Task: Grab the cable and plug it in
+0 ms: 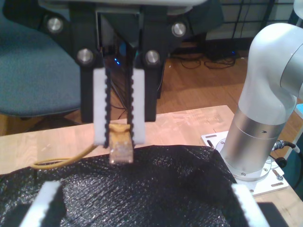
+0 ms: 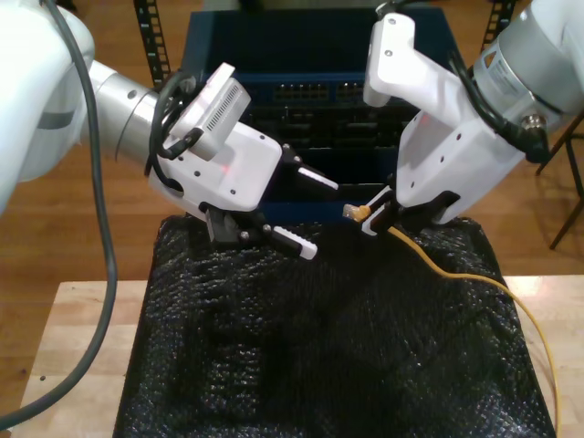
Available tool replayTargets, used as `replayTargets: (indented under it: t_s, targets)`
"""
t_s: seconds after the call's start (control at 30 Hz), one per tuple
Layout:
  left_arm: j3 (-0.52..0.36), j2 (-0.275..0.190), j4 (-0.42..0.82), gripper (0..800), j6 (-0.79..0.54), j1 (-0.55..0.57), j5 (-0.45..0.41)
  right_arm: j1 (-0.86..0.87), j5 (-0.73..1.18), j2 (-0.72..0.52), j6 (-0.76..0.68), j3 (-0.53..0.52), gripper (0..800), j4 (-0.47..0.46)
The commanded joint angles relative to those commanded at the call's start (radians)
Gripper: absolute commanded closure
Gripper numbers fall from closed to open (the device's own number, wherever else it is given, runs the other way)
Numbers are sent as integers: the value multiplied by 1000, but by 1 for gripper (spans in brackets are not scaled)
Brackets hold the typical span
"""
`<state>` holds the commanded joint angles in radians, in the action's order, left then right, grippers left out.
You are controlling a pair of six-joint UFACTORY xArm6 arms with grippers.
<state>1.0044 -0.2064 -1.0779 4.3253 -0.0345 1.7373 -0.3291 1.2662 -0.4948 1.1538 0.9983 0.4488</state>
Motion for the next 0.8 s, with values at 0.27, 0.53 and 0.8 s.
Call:
replayTargets:
  t_s: [0.27,0.53,0.8]
  targets:
    - [0,0,-6,71,-2,0,21,-2,0,29,3,14,787,41]
    - [0,0,-18,146,-3,-2,23,0,0,43,32,31,787,83]
    - [2,2,-20,255,-8,-2,21,2,0,43,32,29,787,83]
